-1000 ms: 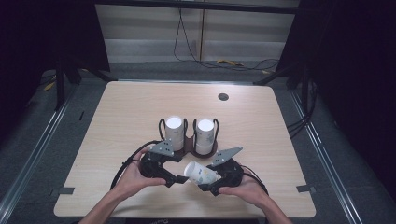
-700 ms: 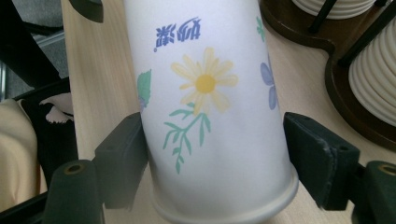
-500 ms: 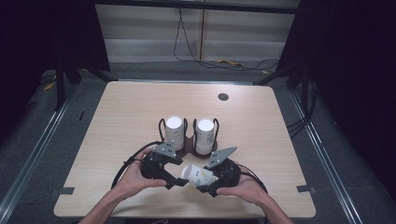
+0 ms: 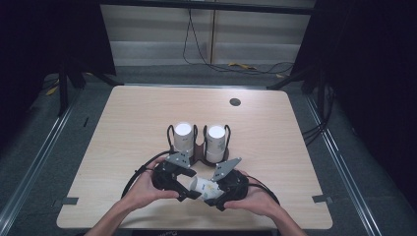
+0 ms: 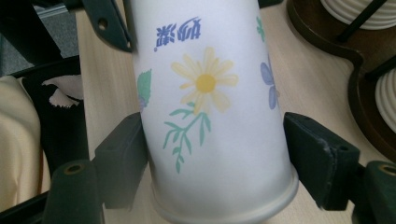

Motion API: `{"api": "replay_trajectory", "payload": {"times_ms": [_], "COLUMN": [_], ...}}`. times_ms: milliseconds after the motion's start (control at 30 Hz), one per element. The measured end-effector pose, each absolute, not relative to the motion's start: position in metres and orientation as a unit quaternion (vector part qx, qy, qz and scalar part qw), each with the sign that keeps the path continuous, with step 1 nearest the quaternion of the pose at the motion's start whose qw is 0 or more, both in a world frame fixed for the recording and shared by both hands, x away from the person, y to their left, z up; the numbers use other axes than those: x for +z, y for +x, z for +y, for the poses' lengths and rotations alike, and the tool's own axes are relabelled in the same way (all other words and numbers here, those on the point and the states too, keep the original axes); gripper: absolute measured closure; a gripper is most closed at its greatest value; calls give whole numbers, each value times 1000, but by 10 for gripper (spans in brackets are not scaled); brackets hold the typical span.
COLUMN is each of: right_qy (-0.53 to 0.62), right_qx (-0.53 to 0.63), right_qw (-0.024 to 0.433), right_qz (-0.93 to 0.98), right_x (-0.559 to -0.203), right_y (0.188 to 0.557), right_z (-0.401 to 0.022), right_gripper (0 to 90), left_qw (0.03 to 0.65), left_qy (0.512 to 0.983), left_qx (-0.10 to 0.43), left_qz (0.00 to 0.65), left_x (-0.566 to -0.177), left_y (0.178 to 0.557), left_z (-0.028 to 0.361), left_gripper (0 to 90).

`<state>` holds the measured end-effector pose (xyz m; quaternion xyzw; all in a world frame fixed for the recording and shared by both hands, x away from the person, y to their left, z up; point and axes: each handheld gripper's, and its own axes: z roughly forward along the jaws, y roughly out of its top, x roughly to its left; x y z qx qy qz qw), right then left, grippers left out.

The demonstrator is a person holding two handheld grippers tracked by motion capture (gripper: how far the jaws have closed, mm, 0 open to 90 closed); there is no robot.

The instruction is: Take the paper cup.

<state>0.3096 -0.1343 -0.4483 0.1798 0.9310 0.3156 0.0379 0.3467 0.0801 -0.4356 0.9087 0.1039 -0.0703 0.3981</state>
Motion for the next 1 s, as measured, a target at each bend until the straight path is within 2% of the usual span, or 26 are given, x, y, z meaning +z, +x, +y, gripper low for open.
{"api": "replay_trajectory", "payload": {"times_ms": [200, 467, 933, 1000], "right_qy": [173, 169, 158, 153], "right_qx": [311, 299, 293, 293], "right_qw": [42, 45, 45, 44], "right_qz": [933, 938, 942, 943], "right_x": [-447, -449, -451, -451], "right_y": [308, 307, 305, 305], "right_z": [-131, -129, -126, -126], "right_gripper": [253, 255, 257, 257], "left_qw": [384, 366, 349, 350], "left_qy": [915, 924, 929, 929], "left_qx": [-72, -77, -89, -89], "left_qz": [97, 86, 83, 78], "left_x": [-437, -440, -446, -447], "left_y": [346, 345, 344, 343], "left_z": [78, 74, 69, 69], "left_gripper": [244, 302, 259, 311]}}
